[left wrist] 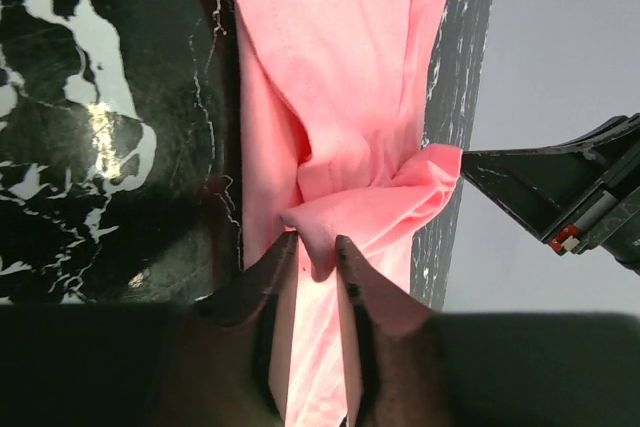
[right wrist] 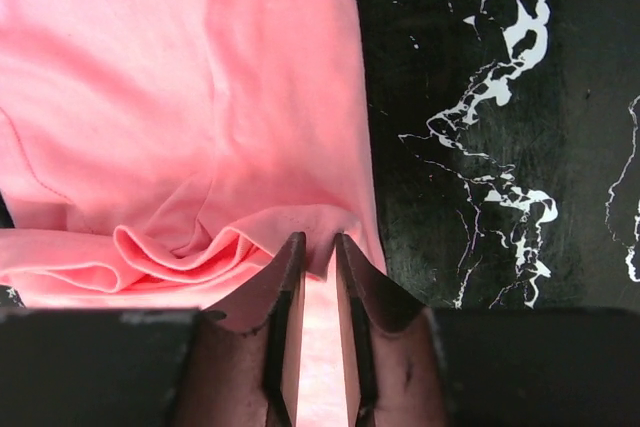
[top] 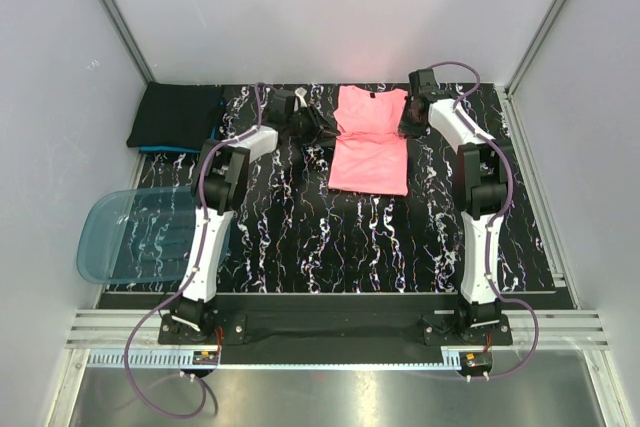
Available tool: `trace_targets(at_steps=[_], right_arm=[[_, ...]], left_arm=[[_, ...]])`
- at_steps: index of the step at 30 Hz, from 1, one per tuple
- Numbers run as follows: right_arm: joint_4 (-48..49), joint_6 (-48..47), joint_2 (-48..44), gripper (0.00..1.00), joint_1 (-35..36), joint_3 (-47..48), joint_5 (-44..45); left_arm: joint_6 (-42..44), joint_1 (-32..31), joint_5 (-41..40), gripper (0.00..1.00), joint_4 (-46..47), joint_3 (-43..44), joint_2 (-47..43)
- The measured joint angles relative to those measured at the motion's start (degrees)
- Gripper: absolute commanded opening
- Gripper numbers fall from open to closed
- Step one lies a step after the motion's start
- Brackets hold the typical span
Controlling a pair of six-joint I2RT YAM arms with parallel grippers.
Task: Fold and stack the t-shirts
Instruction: Fold the tshirt
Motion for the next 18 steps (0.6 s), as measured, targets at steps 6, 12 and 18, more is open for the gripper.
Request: trace_targets(at_steps=[6,12,18], right_arm=[[-0.46,1.31,0.07,0.34,-0.35,-0.02,0.57],[-0.7,2.58,-2.12,0.28,-0.46,-4.07,0.74],[-0.63,3.41,-4.28,0.35,-0.46,-6.56,0.35]], left_arm=[[0.63,0.9,-0.02,0.33,-0.02,-0.15,-0.07],[4.0,1.95,-0.5,0.29,-2.16,-0.83,-2.05],[5.11,1.46,0.92,0.27,-0.55,-1.16,-4.61]])
